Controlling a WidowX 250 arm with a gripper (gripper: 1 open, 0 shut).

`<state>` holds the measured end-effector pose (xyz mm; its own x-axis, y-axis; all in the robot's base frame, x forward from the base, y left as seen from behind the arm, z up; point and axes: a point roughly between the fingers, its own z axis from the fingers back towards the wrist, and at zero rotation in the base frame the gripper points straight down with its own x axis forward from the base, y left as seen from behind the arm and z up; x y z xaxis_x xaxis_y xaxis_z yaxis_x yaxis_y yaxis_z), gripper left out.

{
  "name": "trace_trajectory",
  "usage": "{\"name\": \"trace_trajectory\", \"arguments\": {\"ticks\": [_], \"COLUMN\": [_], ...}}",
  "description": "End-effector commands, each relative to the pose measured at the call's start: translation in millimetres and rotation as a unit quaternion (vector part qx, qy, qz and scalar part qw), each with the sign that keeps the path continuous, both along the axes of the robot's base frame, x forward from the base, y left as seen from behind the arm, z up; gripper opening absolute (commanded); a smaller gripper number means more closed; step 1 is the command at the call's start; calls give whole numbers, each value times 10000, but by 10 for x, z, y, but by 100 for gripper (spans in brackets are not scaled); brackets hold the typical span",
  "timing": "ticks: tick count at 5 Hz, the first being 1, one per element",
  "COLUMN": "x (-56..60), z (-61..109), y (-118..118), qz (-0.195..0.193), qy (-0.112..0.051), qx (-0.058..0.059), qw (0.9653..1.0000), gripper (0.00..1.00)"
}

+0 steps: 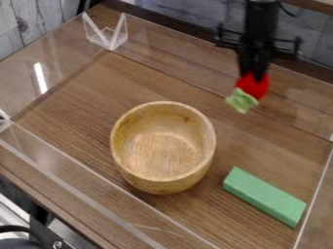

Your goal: Move the red fruit to the right

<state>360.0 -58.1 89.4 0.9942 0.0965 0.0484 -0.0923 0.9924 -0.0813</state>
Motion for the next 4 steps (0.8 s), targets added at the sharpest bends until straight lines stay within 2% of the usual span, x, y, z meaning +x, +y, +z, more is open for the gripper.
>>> {"name": "trace_trajectory", "arguments": {"ticks": [1, 4], "x": [58, 2], "z": [40, -198], "y": [-73, -102], "qz": [330, 527], "qy": [-260, -187], "qx": [-14, 56], "qw": [9991, 9984], "gripper": [0, 0]}}
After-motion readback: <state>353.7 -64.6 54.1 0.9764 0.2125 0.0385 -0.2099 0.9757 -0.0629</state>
